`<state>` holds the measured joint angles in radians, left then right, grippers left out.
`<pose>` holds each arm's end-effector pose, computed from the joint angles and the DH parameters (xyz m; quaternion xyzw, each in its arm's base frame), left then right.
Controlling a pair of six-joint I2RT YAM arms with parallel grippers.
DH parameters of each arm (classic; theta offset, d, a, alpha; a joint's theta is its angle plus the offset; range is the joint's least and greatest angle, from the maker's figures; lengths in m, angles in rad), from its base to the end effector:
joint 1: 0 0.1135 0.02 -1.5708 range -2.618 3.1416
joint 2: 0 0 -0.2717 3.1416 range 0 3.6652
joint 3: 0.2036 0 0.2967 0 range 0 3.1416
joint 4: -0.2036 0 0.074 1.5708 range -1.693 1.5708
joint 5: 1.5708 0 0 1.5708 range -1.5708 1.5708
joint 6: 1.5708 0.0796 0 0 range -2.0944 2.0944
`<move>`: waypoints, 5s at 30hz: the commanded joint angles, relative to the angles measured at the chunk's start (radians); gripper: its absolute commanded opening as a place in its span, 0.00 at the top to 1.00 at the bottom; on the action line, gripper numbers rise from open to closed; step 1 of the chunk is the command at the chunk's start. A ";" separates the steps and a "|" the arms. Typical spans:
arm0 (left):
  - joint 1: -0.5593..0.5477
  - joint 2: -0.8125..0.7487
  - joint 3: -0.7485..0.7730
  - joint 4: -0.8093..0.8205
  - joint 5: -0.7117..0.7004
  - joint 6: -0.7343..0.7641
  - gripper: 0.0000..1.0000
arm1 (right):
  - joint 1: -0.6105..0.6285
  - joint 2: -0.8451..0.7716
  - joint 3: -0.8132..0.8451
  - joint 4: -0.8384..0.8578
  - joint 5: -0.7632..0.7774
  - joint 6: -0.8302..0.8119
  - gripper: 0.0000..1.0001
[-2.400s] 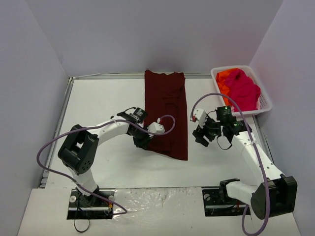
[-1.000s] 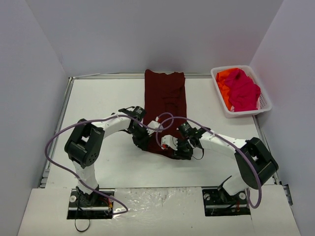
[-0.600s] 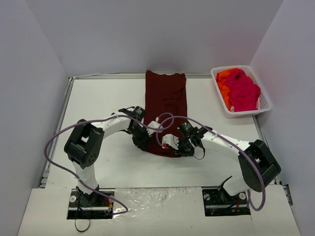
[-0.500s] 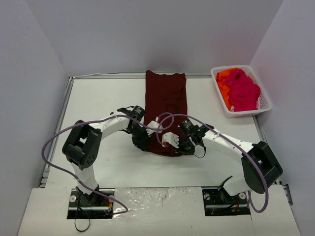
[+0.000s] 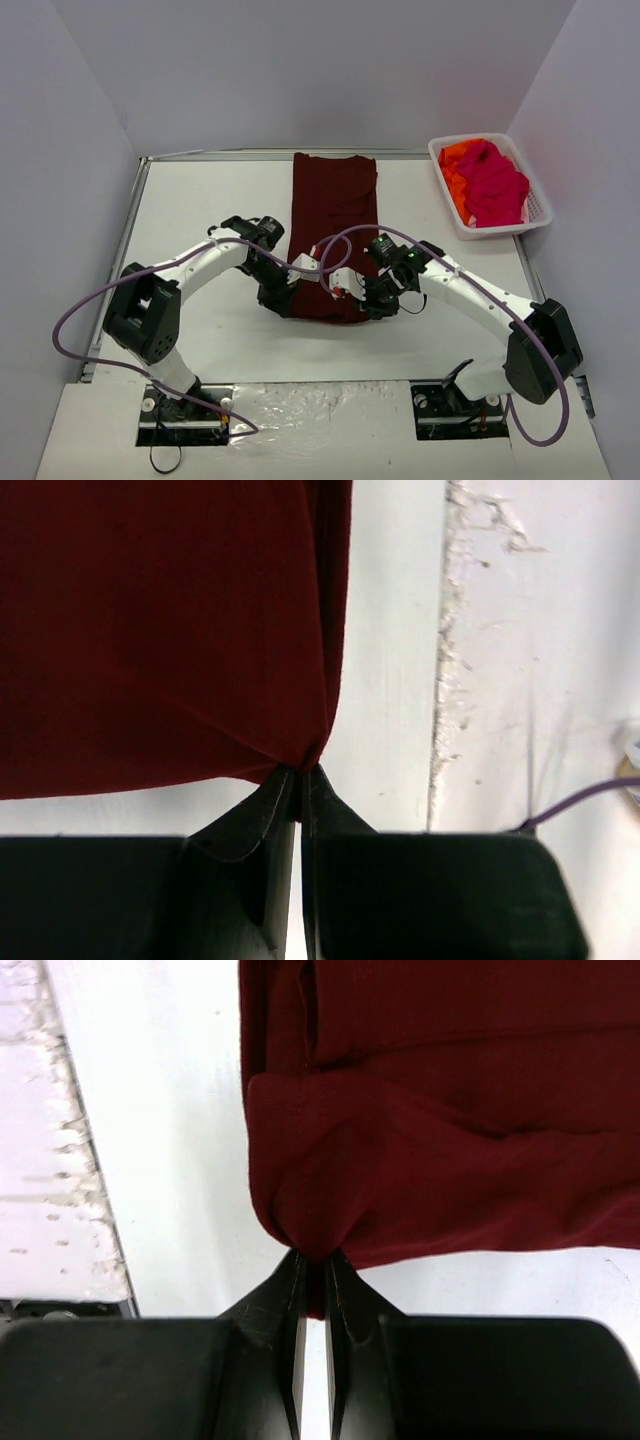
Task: Fold and stack the t-shirts
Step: Grab the bottom of the folded rectangular tshirt with both arms, then fold the folded rectangular tshirt in 1/3 of the way
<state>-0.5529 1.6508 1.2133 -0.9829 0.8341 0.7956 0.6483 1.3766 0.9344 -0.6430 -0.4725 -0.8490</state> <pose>0.2664 -0.2337 0.1895 0.5930 0.6932 -0.3926 0.1171 0.2360 0.2242 0.1818 -0.6836 0.6531 0.2026 0.2553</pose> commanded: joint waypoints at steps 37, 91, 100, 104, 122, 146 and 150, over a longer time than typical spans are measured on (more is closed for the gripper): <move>0.042 0.026 0.284 -0.188 -0.044 0.111 0.98 | -0.194 0.180 0.435 -0.294 -0.104 -0.217 1.00; 0.140 0.443 0.796 0.022 -0.317 0.042 0.98 | -0.384 0.684 0.873 -0.190 -0.081 -0.233 1.00; 0.142 0.472 0.775 0.116 -0.398 -0.001 0.97 | -0.400 0.783 0.919 -0.130 -0.103 -0.196 1.00; 0.143 0.500 0.769 0.202 -0.434 -0.036 0.86 | -0.401 0.843 0.965 -0.103 -0.094 -0.170 0.91; 0.151 0.321 0.639 0.447 -0.664 -0.153 0.66 | -0.401 0.719 1.022 0.176 0.098 0.125 0.47; 0.055 -0.393 -0.356 0.770 -0.486 -0.279 0.67 | -0.412 -0.154 0.021 0.230 -0.210 0.090 0.20; -0.004 -0.320 -0.350 0.808 -0.553 -0.275 0.69 | -0.412 -0.029 0.088 0.235 -0.218 0.087 0.50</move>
<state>-0.5385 1.3083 0.8459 -0.2596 0.3187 0.5220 0.2424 1.2675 0.9638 -0.4168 -0.6514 -0.7509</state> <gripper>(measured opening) 0.318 0.572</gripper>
